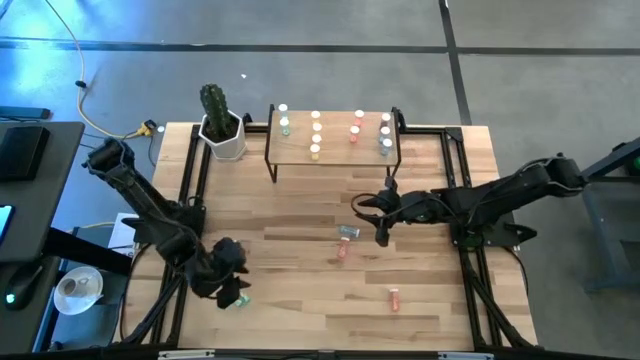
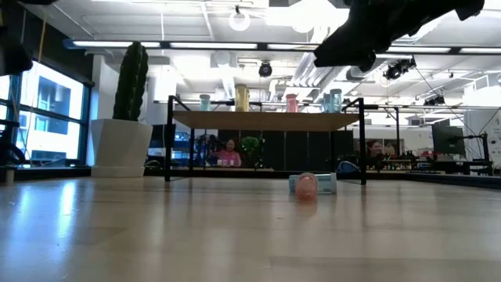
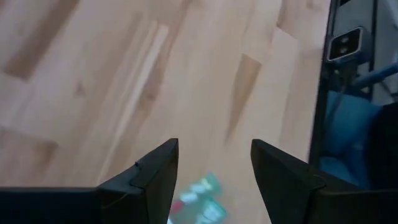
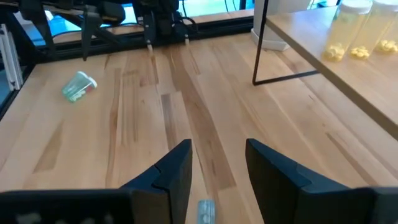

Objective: Pick and place medicine bottles onto shelf by color
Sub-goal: Put the light blue pill bottle on the shelf aligned with the other light blue pill bottle

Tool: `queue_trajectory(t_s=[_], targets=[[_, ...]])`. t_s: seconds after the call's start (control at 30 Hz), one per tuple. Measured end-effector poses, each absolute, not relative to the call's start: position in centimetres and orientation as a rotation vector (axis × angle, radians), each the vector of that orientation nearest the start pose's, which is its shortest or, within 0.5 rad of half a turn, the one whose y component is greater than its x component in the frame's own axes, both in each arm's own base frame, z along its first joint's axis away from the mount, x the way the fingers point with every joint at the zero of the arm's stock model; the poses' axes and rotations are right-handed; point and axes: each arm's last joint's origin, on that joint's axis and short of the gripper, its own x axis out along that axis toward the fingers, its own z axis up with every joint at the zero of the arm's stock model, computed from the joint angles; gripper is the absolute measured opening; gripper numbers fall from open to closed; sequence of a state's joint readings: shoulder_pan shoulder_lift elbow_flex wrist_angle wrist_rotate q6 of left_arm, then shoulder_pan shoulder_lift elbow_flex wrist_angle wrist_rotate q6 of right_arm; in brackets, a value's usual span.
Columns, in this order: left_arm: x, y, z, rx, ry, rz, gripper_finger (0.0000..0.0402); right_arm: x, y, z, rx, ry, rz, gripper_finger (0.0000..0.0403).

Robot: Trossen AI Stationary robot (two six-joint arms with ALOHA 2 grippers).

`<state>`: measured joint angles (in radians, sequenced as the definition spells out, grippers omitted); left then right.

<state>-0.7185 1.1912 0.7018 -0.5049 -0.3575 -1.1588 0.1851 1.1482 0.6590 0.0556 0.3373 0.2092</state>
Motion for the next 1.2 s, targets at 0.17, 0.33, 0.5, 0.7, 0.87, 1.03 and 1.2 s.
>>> queue_trajectory(t_s=[0.17,0.33,0.5,0.7,0.87,1.03,1.2], targets=[[15.9,-15.0,20.7,-0.663,0.905,0.196,0.0193,23.7,3.5,24.6,0.097,0.388,-0.192,0.0142],[15.1,-15.8,20.7,-0.824,0.911,0.246,0.0193,23.6,3.5,24.7,0.097,0.388,-0.191,0.0142],[15.0,-15.9,20.7,-1.034,0.897,0.348,0.0193,23.6,3.5,24.7,0.09,0.388,-0.19,0.0142],[14.9,-16.1,20.6,-1.218,0.938,0.428,0.0193,23.7,3.1,24.7,0.012,0.391,-0.187,0.0142],[15.1,-16.4,19.9,-1.322,0.935,0.528,0.0193,23.9,2.3,25.1,-0.049,0.361,-0.205,0.0142],[15.3,-16.9,18.9,-1.421,0.979,0.631,0.0193,24.1,1.3,25.4,-0.094,0.331,-0.239,0.0142],[15.4,-17.3,18.3,-1.48,1.052,0.685,0.0193,24.2,0.3,25.6,-0.087,0.309,-0.282,0.0142]])
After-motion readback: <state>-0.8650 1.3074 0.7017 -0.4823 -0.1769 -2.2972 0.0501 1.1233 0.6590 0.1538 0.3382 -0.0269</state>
